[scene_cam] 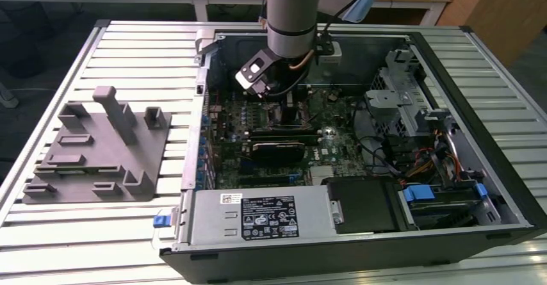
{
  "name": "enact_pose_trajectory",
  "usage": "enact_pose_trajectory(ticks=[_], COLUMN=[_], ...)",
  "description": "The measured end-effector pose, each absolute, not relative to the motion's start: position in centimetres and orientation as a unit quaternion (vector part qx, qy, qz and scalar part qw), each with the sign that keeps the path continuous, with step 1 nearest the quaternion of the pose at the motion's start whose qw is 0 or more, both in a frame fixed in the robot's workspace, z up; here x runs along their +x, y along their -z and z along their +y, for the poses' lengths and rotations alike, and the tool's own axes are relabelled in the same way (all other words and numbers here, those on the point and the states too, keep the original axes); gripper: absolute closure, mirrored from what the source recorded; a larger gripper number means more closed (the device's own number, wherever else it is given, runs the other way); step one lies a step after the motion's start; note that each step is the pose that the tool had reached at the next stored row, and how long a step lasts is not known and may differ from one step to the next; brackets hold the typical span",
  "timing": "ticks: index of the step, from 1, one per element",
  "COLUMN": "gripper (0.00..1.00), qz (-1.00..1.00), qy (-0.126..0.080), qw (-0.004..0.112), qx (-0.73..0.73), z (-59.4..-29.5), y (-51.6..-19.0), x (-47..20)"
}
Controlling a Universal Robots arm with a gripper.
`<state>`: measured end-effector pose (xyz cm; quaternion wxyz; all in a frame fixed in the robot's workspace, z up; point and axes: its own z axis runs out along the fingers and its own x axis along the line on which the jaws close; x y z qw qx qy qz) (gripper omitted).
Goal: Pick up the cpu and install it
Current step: 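Place the cpu into insertion slot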
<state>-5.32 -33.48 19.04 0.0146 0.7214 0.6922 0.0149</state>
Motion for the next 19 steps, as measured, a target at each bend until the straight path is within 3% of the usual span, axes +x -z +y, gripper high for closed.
enact_pose_trajectory(ticks=[5, 6, 19], gripper=[0.45, 0.38, 0.38], qz=[0.692, 0.692, 0.692], qy=[-0.015, -0.015, -0.015], qw=[0.014, 0.015, 0.015], qx=[0.721, 0.721, 0.721], z=[-33.5, -33.5, -33.5], y=[-19.0, -19.0, -20.3], x=[-5.3, -5.3, -5.3])
